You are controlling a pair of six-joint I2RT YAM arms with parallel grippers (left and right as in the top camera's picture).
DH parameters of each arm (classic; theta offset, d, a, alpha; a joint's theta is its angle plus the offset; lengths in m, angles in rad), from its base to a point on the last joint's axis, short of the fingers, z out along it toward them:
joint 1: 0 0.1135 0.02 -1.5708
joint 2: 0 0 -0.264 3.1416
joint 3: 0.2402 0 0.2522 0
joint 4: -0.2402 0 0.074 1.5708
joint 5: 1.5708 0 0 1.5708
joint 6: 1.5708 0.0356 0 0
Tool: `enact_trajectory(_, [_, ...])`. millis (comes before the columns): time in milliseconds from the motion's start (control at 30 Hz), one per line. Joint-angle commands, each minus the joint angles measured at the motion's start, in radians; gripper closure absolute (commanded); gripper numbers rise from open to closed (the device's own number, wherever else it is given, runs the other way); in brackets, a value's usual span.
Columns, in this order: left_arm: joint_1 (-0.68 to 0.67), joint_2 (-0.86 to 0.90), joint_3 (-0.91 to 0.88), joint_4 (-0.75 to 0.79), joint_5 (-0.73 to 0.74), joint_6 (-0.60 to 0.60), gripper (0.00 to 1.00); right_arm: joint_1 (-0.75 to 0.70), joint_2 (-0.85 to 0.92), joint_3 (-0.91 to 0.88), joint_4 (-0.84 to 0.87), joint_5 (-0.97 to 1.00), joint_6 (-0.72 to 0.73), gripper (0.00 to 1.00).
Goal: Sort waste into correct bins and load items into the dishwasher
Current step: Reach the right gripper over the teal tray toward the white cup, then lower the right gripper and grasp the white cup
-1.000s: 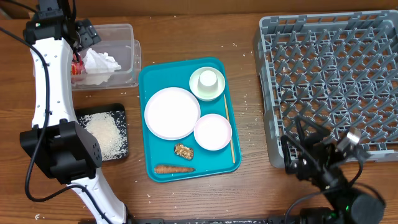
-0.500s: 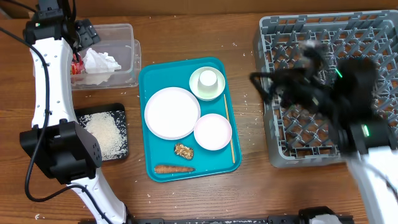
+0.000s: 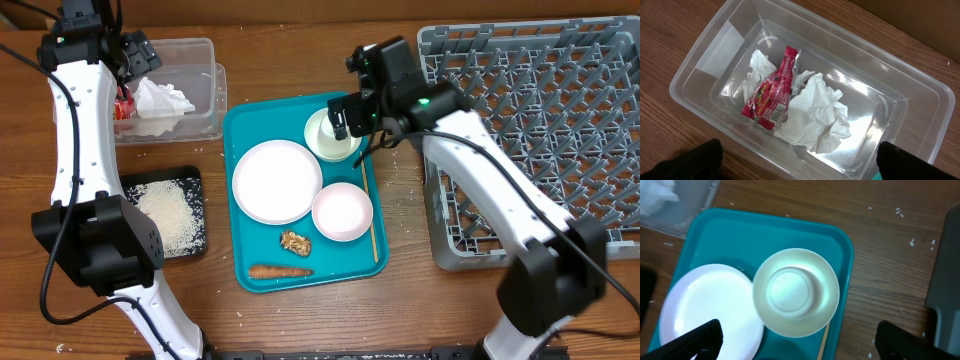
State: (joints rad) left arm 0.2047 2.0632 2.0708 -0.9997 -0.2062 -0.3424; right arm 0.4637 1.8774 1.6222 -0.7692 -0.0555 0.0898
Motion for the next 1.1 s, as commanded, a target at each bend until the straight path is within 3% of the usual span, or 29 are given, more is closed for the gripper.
enact_trajectory(0, [-0.003,0.000,-0.002,0.002,-0.011,-0.021,0.00,-0.003,0.024,0.025,0.033,-0.068,-0.009,0.00])
enact_trajectory(167, [-0.003,0.000,-0.002,0.002,-0.011,-0.021,0.00,-0.003,0.066,0.020,0.089,-0.203,-0.008,0.00])
enact_trajectory(400, [-0.003,0.000,-0.002,0.002,-0.011,-0.021,0.00,0.015,0.158,0.020,0.128,-0.168,0.026,0.00])
enact_trajectory(1067, [-0.003,0.000,-0.002,0.002,-0.011,-0.020,0.00,0.124,0.216,0.020,0.134,0.220,0.176,0.00])
